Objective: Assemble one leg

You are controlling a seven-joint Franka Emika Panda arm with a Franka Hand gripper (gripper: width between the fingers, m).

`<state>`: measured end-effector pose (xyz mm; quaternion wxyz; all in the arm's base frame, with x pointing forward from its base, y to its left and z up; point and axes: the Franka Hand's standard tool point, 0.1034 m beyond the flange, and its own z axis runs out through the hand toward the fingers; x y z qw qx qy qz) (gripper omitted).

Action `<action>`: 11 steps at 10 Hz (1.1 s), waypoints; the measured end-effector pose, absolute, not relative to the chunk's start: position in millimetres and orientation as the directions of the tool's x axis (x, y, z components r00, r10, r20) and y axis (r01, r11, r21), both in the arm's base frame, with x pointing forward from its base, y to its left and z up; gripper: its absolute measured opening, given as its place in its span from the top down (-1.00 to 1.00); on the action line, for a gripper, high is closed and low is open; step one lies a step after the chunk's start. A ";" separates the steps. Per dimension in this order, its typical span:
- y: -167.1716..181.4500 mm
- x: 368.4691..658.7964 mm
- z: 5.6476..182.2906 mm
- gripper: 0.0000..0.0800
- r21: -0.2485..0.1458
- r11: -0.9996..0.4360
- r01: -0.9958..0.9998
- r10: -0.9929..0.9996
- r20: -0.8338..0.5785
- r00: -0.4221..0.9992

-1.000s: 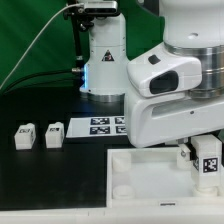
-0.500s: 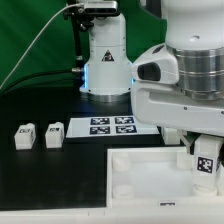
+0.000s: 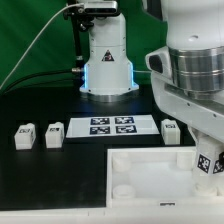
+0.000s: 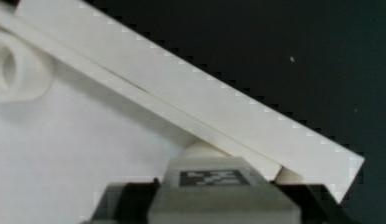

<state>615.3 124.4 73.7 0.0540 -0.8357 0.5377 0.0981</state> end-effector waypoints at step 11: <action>124.3 615.8 80.4 -0.62 -0.135 -0.938 -0.318 -0.316 -0.042 0.948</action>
Offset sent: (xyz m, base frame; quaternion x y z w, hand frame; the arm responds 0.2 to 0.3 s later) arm 0.0000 0.0000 0.0000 0.0000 0.0000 0.0000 1.0000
